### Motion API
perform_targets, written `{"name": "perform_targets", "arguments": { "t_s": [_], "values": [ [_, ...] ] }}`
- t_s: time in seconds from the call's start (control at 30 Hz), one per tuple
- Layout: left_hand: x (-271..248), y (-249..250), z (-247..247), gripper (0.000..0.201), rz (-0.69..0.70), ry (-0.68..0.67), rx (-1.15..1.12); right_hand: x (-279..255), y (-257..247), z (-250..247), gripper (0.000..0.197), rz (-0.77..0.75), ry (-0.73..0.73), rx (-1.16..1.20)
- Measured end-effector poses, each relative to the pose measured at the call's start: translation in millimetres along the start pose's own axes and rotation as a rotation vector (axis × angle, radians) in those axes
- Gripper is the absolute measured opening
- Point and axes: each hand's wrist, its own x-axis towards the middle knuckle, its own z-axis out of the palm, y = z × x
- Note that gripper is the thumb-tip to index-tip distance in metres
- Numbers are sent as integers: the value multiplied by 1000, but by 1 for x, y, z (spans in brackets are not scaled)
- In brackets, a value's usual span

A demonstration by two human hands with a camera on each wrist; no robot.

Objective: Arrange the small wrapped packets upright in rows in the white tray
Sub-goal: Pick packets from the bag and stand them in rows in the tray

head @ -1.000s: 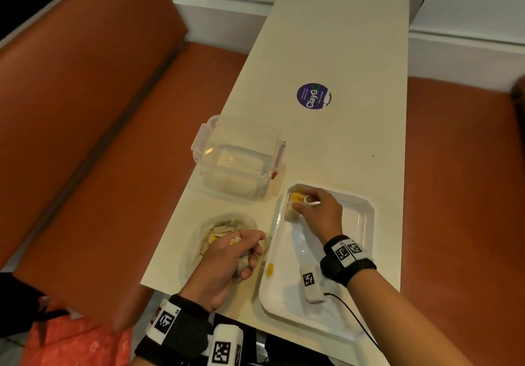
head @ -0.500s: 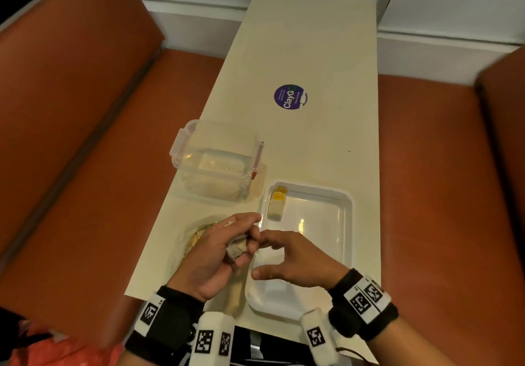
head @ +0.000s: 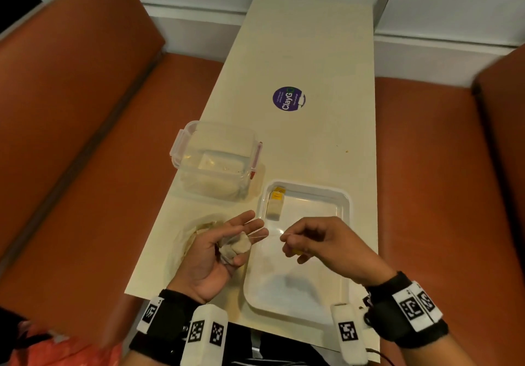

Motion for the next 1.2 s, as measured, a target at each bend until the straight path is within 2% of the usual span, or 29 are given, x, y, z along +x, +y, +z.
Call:
{"name": "perform_targets", "arguments": {
  "t_s": [0.2, 0.33, 0.47, 0.6, 0.7, 0.8, 0.9, 0.97, 1.07, 1.2],
  "values": [
    [5, -21, 0, 58, -24, -30, 151, -14, -36, -7, 15, -107, -5, 34],
    [4, -29, -1, 42, -27, -98, 150, -12, -42, -6, 14, -126, 48, 58],
    [1, -31, 0, 56, 1, -187, 120, -9, -37, -2, 15, -76, 131, 115],
    [4, -29, 0, 34, 33, -119, 174, -6, -29, 1, 16, -15, 237, 215],
    [7, -30, 1, 32, 62, -41, 210, -4, -21, 2, 16, 60, 271, 250],
    [10, -32, 0, 36, 88, 91, 263, -4, -10, 2, 14, 139, 230, 240],
    [12, -34, -2, 46, 75, 109, 237, -4, -2, 6, 26, 176, 134, 254],
    [12, -35, -3, 45, 29, 75, 170, -5, 0, 9, 28, 157, 97, 301],
    [11, -34, -6, 37, -45, -46, 24, -3, 0, 14, 29, 96, 78, 340],
    [7, -35, -2, 59, -78, -139, -17, 2, 1, 25, 39, 31, 26, 435]
  ]
}}
